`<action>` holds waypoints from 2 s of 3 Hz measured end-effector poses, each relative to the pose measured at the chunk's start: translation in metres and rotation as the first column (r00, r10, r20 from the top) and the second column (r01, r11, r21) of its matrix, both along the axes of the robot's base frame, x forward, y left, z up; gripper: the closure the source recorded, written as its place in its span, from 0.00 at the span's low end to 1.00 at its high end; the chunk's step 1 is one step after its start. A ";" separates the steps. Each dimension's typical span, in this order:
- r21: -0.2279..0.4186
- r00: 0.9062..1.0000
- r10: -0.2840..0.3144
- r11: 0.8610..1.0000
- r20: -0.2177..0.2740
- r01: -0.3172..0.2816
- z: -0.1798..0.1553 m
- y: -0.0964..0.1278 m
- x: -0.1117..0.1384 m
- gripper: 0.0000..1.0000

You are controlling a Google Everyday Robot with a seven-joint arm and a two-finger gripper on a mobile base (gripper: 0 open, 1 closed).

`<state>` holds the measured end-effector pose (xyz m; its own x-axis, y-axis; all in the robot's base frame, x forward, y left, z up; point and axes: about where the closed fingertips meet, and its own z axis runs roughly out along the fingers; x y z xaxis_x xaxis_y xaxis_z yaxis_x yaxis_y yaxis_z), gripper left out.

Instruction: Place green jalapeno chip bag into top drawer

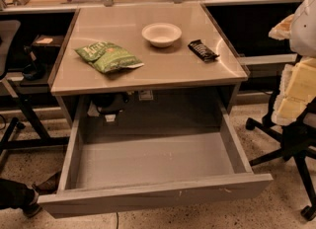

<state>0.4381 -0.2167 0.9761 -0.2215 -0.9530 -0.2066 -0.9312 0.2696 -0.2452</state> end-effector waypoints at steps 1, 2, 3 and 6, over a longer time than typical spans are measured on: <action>0.000 1.000 0.000 1.000 0.000 0.000 0.000 0.000 0.000 0.00; -0.006 1.000 0.004 1.000 0.003 -0.004 0.002 0.032 0.023 0.00; -0.015 0.999 0.032 0.999 0.008 -0.032 0.006 0.085 0.064 0.00; -0.010 0.994 0.101 0.995 0.037 -0.101 0.004 0.151 0.101 0.00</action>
Offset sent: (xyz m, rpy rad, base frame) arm 0.0658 0.0938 0.0033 -0.0219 0.0117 0.0105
